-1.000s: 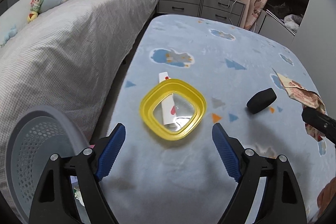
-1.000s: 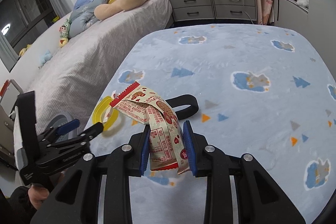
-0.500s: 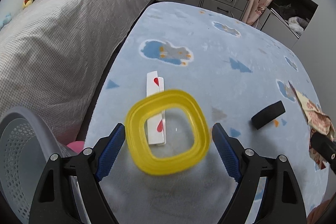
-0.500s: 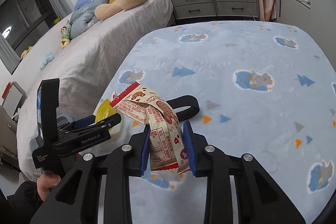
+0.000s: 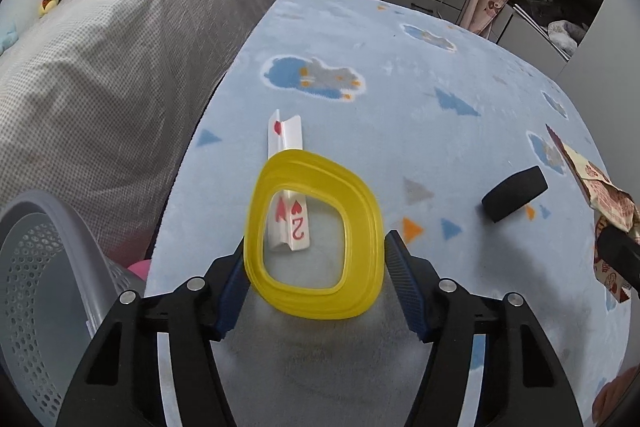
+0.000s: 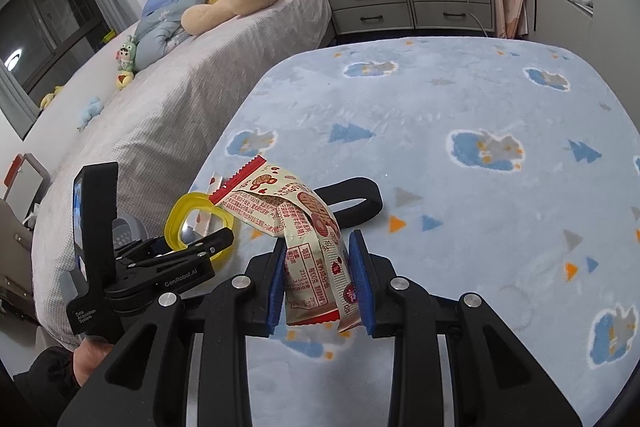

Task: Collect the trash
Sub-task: 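Grasp the yellow plastic lid with left tool while right tool holds wrapper, then carry the yellow lid and wrapper over the wastebasket with both tools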

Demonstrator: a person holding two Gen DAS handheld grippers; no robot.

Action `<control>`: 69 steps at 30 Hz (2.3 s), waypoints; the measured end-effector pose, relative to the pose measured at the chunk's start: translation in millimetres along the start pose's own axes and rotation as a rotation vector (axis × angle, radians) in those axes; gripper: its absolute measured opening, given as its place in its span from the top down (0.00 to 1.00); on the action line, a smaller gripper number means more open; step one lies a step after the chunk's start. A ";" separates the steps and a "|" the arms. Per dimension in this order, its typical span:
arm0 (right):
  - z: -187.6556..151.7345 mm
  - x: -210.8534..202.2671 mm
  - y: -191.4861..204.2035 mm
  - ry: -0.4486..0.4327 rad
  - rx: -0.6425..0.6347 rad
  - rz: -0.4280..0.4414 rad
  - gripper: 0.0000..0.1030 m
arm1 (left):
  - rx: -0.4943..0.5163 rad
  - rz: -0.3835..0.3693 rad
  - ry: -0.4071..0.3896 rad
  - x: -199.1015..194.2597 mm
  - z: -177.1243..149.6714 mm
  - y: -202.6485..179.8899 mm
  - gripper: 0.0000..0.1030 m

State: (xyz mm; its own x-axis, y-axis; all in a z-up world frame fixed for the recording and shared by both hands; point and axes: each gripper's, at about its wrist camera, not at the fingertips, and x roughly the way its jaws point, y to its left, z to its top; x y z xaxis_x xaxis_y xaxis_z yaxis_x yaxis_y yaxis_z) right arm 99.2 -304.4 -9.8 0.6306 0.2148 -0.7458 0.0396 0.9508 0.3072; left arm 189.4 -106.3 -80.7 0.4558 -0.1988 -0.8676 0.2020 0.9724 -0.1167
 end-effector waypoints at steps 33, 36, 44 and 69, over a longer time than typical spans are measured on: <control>1.2 6.3 107.2 -0.020 -0.122 0.079 0.71 | -0.043 0.167 -0.263 -147.1 -60.7 106.0 0.40; -3.2 10.4 126.9 -0.007 -0.146 0.102 0.71 | -0.055 0.192 -0.274 -154.2 -67.7 118.1 0.40; -13.7 18.0 175.3 0.012 -0.193 0.163 0.71 | -0.089 0.238 -0.296 -167.7 -85.0 140.1 0.40; -50.6 66.3 268.0 0.148 -0.344 0.235 0.69 | -0.203 0.345 -0.239 -168.5 -113.3 210.3 0.40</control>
State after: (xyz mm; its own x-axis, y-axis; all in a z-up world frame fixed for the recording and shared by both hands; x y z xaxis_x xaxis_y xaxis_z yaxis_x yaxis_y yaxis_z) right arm 112.4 -24.1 -6.9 0.4732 0.4396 -0.7635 -0.3677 0.8861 0.2823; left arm 56.8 145.5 -13.8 0.6582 0.1408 -0.7396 -0.1589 0.9862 0.0464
